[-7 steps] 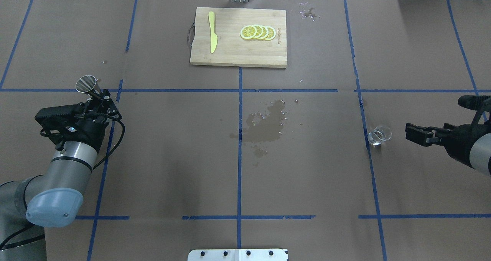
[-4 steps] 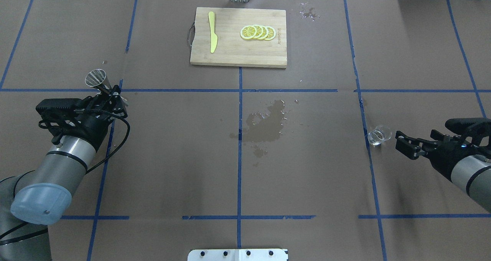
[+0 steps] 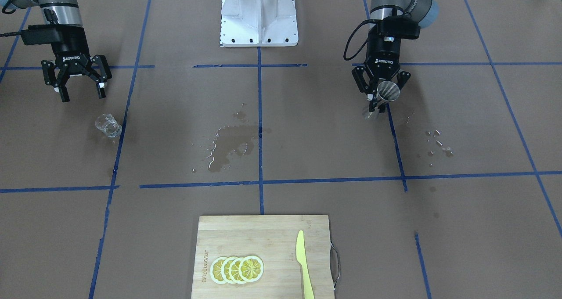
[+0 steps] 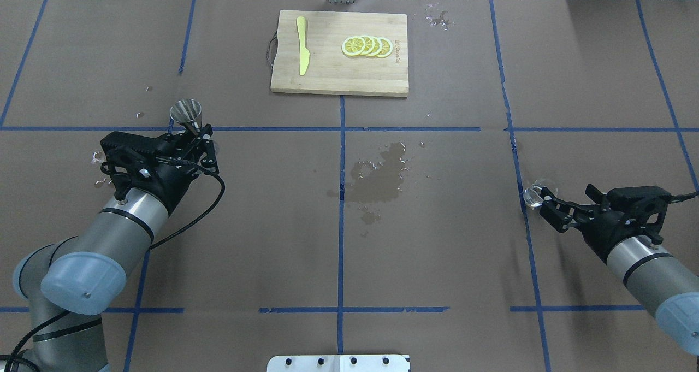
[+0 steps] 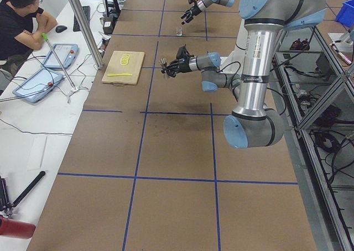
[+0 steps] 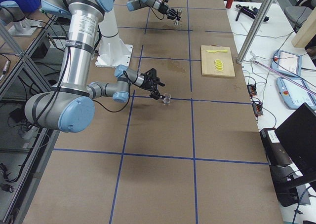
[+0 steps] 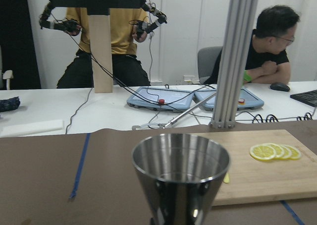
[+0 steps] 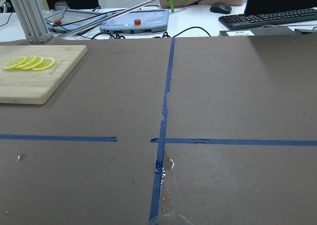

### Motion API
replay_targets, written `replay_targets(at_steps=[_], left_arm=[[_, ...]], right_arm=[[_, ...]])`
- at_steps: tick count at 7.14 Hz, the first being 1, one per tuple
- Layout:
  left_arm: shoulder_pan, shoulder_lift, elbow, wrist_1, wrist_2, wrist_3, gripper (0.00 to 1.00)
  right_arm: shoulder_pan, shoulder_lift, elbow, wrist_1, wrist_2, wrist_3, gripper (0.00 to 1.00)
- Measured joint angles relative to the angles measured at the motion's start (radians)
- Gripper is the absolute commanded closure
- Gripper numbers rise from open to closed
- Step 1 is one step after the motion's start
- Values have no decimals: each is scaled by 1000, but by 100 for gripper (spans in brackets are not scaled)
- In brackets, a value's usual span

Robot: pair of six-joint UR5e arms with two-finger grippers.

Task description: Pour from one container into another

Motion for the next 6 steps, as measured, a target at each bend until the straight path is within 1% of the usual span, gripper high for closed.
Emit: replay_targets(at_steps=[3,6], left_arm=[[1,-30,26,-1,-14,9,100],[2,-32,42,-3,-15,10,100]], right_arm=[[-56,98,-156,6,-124,-5,5],[-62,162,-245,9,-164,-7,7]])
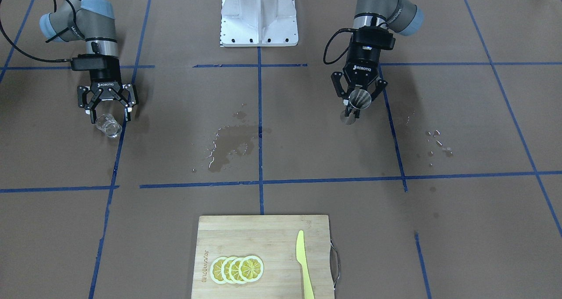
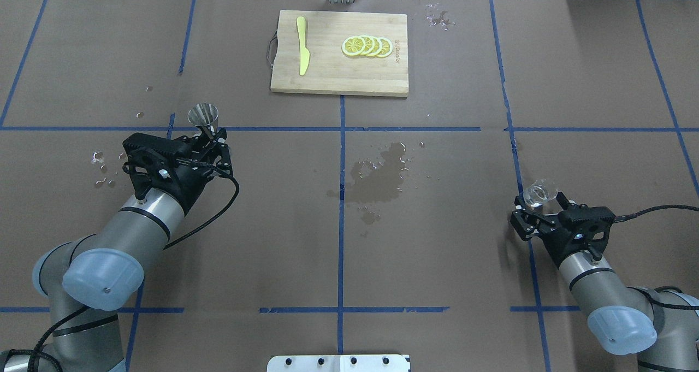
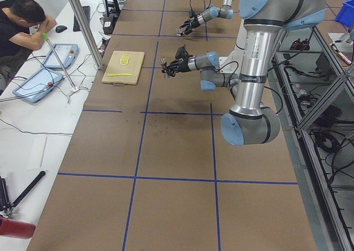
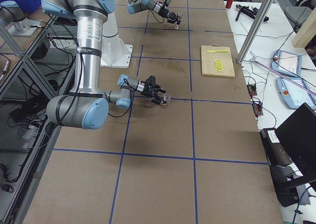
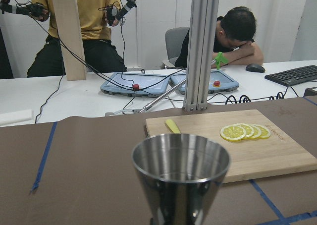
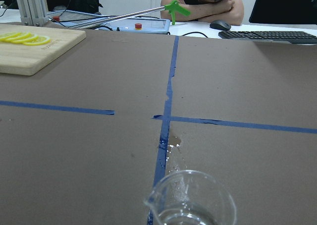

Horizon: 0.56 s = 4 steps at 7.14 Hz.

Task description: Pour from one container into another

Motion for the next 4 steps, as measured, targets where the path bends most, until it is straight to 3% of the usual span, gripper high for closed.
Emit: replay_targets(at_steps=[4], left_arm=[[-1,1,13,0,0,0,100]], right_arm=[[9,30,-41,6,-13,-29,12]])
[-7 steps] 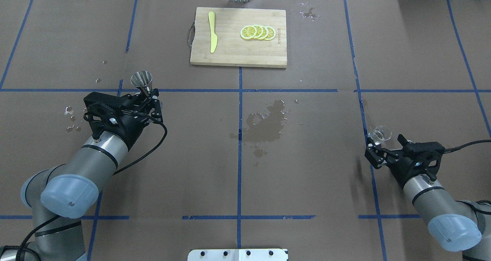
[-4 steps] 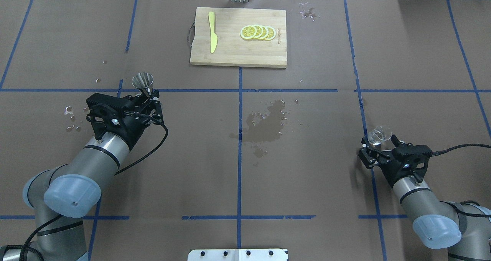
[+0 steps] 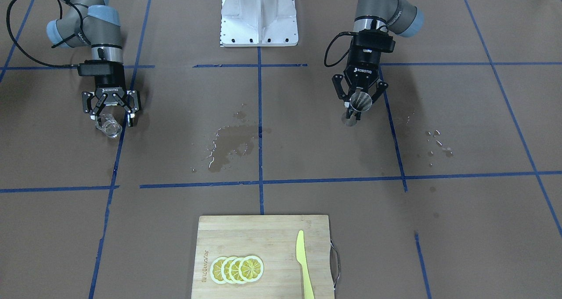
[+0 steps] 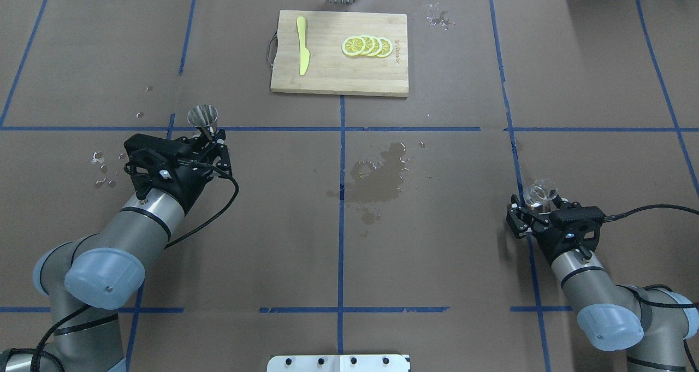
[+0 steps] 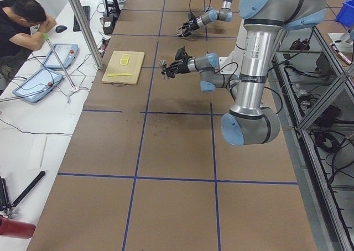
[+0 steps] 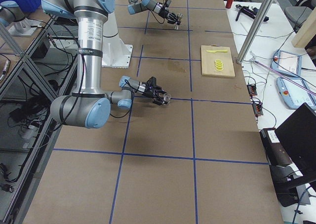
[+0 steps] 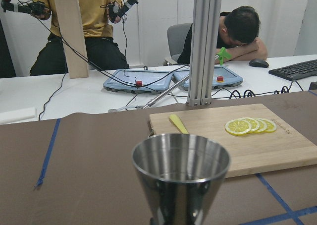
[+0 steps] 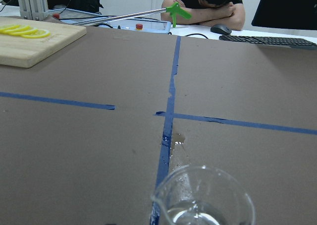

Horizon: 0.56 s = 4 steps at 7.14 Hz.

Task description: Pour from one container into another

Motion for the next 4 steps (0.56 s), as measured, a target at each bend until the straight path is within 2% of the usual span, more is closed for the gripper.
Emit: replay_targets(at_steps=[2,4], left_arm=[[1,-1,10,0,0,0,100],[1,-1,20,0,0,0,100]], right_arm=[[19,1,-1,1,2,-7,12],[24,3,-2,1,3,-6,21]])
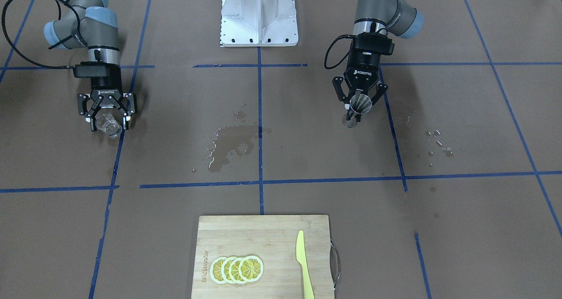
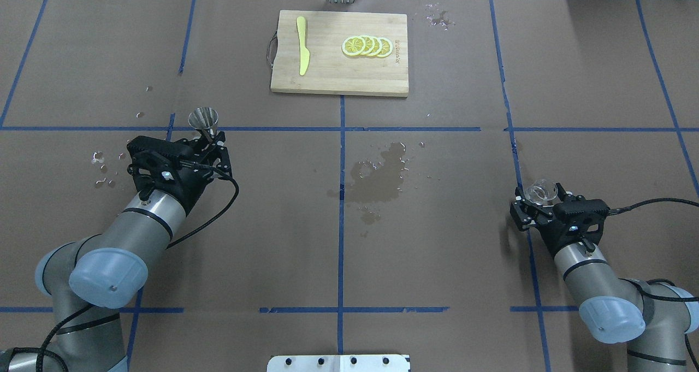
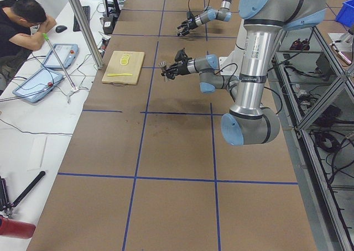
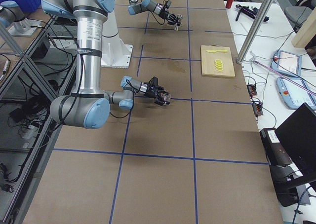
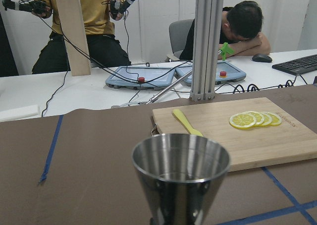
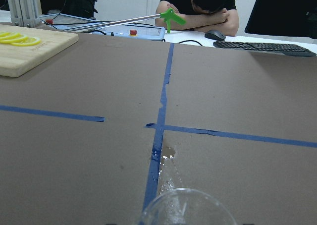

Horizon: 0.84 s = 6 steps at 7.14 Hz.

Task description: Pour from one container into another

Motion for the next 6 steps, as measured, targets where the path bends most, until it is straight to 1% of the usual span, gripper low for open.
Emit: replay_targets(at_steps=[1,3,5,6], left_arm=[[0,0,6,0,1,-1,100],[1,-1,10,0,0,-1,100],[2,-2,10,0,1,-1,100],[2,-4,10,0,1,-1,100]], right_arm=[[0,2,-1,0,1,1,34],[0,9,-1,0,3,0,78],[4,13,0,0,6,-12,100],[10,14,7,0,10,-21,100]])
